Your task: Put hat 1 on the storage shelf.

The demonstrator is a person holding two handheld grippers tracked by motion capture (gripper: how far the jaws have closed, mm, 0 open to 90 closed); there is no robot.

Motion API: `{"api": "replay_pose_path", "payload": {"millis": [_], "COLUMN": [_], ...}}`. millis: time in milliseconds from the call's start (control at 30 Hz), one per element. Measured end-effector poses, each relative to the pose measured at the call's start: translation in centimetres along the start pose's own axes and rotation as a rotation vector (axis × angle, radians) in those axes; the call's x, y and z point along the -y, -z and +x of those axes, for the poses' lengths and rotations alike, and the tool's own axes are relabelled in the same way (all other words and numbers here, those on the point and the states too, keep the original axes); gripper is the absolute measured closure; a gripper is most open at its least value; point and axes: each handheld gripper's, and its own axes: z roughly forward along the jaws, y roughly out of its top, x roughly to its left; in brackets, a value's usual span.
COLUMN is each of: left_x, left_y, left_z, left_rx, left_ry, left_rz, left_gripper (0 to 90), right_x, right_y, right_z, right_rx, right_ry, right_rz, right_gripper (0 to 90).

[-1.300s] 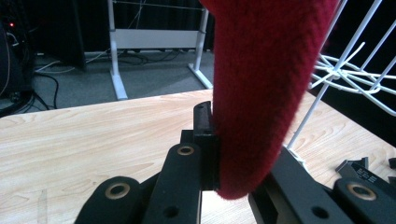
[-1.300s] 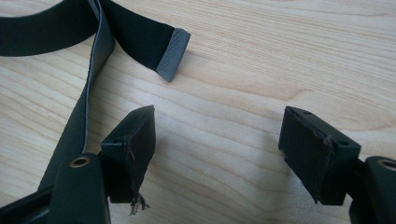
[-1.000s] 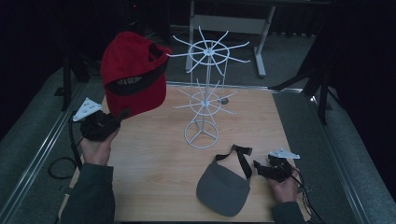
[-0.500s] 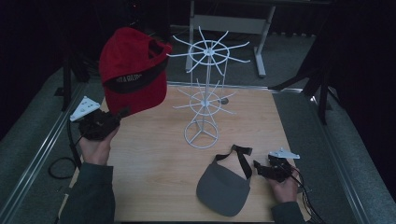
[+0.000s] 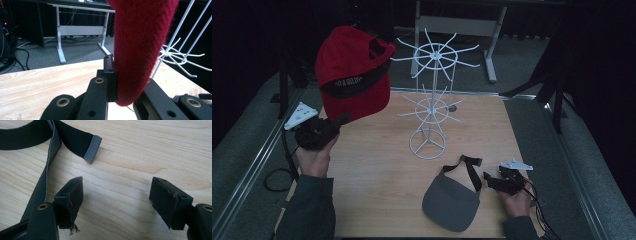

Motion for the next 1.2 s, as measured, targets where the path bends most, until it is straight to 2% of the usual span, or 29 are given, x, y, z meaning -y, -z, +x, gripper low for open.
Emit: {"api": "replay_pose_path", "payload": {"millis": [533,933,1067,1200], "left_x": [-1.8,-2.9,-2.9,-2.7], "left_y": [-1.3,-2.2,-2.5,-3.0], "left_z": [-0.1,-0.4,-0.7,-0.8], "left_rx": [-0.01,0.01,0.017,0.032], "left_ry": [0.001,0.013,-0.004,-0.018], "left_rz": [-0.024,-0.045,-0.032,0.002], "left_gripper": [85.7,85.7,85.7,85.6], "right_x": [0.0,0.0,0.0,0.0], "right_y": [0.0,0.0,0.0,0.0], "right_z": [0.0,0.0,0.0,0.0], "right_rx": [0.0,0.0,0.0,0.0], "right_ry": [0.002,0.001,0.001,0.002], "right_rz": [0.0,0.0,0.0,0.0], "right_gripper": [27.3,27.2,27.2,27.2]}}
